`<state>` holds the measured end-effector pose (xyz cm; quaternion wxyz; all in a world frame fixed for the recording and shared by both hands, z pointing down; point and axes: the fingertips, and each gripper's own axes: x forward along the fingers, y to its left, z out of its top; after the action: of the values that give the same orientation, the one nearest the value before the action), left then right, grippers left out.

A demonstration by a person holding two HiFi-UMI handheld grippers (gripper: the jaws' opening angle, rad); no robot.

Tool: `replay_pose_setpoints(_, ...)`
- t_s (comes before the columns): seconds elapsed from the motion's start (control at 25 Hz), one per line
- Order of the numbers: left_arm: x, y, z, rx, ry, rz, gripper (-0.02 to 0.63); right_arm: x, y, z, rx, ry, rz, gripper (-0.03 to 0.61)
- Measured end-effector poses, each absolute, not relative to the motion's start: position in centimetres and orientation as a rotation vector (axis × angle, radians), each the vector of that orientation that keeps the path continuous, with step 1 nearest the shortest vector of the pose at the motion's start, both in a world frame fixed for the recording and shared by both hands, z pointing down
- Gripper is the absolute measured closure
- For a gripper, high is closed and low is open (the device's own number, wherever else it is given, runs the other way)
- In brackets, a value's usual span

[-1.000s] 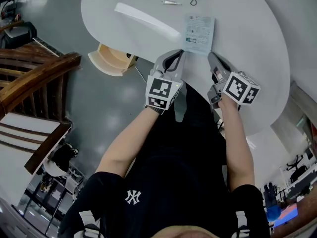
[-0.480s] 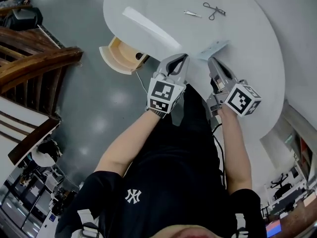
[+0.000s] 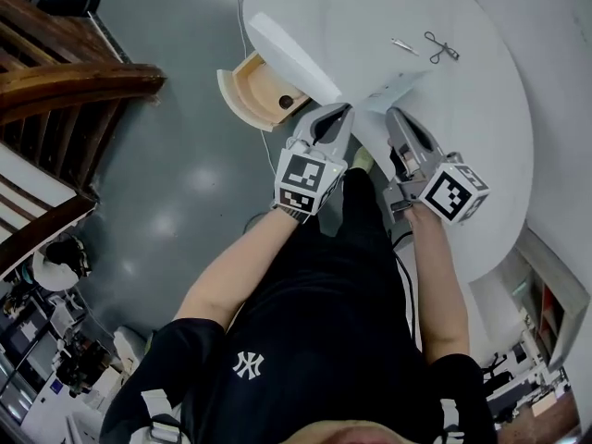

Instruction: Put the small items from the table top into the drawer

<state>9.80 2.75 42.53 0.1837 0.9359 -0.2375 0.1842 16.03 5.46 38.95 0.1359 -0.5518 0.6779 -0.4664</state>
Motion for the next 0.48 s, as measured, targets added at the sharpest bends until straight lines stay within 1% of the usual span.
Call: replay_pose_setpoints(0.48, -4.2, -2.1, 42.9, 2.522, -0.983, 0.466, 0.614, 2.9, -1.3, 39.3, -1.389, 2.178, -1.406, 0.554)
